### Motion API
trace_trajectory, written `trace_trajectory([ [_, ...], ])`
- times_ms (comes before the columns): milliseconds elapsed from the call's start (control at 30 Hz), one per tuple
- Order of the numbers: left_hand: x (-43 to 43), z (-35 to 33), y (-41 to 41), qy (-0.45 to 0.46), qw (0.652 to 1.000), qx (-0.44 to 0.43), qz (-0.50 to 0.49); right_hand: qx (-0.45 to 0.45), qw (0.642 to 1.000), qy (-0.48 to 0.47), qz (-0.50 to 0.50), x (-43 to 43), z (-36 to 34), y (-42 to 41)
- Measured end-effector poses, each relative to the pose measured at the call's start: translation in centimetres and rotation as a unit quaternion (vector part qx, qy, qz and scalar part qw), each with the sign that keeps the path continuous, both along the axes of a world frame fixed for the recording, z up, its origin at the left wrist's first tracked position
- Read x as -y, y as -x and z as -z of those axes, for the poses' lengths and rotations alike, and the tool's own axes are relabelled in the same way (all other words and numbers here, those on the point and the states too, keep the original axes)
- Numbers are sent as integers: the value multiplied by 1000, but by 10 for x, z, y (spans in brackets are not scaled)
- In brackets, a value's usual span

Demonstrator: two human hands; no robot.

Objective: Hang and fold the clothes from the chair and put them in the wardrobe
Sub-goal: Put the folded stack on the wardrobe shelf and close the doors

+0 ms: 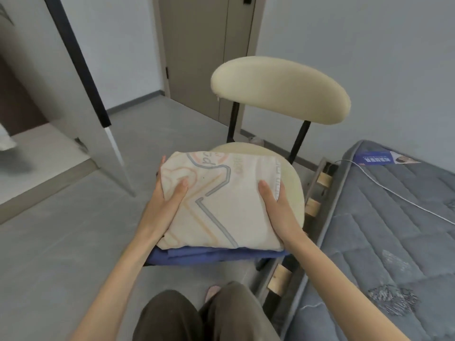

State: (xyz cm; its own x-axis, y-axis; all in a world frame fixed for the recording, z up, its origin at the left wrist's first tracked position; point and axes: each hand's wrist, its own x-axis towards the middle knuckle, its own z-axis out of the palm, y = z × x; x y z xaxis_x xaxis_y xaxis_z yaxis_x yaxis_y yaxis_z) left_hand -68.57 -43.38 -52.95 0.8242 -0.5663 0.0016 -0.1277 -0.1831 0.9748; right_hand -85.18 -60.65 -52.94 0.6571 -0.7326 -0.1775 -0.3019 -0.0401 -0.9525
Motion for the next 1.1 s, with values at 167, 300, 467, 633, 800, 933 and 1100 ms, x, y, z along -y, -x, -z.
trace_trajectory([
  [167,-31,-5,-75,-13,996,-53,-76,-23,998,9,-52,-10,-18,-101],
  [300,-64,-48,-116,-3,990,-69,-126,-36,995,3,-98,-31,-60,-163],
  [467,-114,-143,-147,15,979,-89,-185,-29,987,-15,-157,-70,-152,-217],
  [633,-167,-258,-167,11,968,-71,-240,-17,975,-22,-221,-114,-266,-261],
  [800,-220,-367,-197,3,961,-28,-276,28,961,-38,-272,-159,-372,-301],
  [933,-260,-430,-223,28,959,8,-282,65,946,-31,-316,-190,-440,-334],
  [1100,-302,-499,-253,59,955,72,-281,113,925,-14,-362,-220,-511,-374],
])
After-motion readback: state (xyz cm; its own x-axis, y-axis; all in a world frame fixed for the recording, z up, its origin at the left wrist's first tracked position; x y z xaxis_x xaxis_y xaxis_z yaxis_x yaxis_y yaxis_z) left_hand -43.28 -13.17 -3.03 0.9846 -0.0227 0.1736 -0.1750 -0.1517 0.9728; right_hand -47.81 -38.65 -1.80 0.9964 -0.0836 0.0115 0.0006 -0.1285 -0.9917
